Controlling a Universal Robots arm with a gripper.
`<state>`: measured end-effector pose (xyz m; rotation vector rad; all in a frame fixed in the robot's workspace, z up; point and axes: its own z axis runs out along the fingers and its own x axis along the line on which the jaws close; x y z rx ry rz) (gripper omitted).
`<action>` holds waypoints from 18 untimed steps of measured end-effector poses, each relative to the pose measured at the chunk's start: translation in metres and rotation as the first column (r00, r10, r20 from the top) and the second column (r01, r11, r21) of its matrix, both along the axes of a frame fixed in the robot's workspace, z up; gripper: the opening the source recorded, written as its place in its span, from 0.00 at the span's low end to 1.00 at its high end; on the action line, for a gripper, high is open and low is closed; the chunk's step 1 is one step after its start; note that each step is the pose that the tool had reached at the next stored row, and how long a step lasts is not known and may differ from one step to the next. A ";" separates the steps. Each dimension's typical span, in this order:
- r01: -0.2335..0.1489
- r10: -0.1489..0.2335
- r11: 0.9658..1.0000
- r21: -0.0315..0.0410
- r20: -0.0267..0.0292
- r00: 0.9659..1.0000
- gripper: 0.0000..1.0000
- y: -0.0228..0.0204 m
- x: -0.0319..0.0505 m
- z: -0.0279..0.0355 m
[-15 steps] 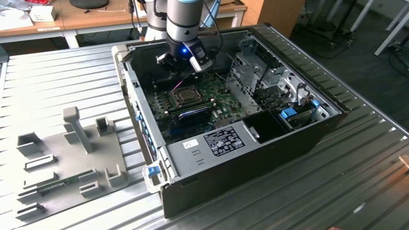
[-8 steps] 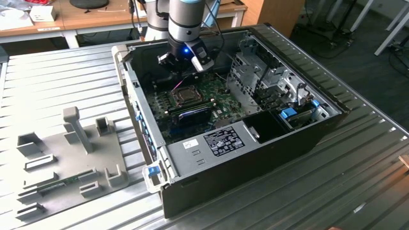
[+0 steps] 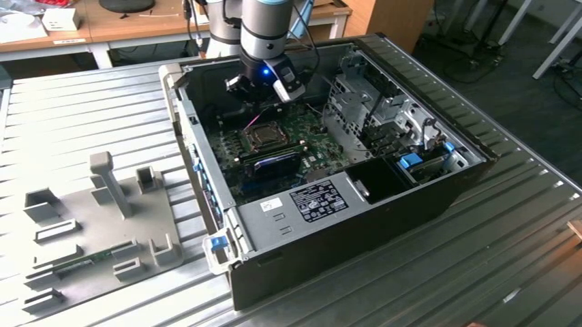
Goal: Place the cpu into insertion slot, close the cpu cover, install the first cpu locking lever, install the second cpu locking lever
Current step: 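Install the first cpu locking lever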
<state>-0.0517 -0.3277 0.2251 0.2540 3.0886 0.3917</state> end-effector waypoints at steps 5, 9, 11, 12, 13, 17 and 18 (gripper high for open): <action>0.000 0.000 1.000 0.000 0.000 1.000 0.10 -0.0002 0.0007 -0.0010; 0.000 0.000 1.000 0.000 0.000 1.000 0.10 -0.0004 0.0011 -0.0018; 0.000 0.000 1.000 0.000 0.000 1.000 0.10 -0.0004 0.0011 -0.0019; 0.000 0.000 1.000 0.000 0.000 1.000 0.10 -0.0004 0.0011 -0.0019; 0.000 0.000 1.000 0.000 0.000 1.000 0.10 -0.0004 0.0011 -0.0019; 0.000 0.000 1.000 0.000 0.000 1.000 0.10 -0.0005 0.0017 -0.0022; 0.000 0.000 1.000 0.000 0.000 1.000 0.10 -0.0005 0.0018 -0.0023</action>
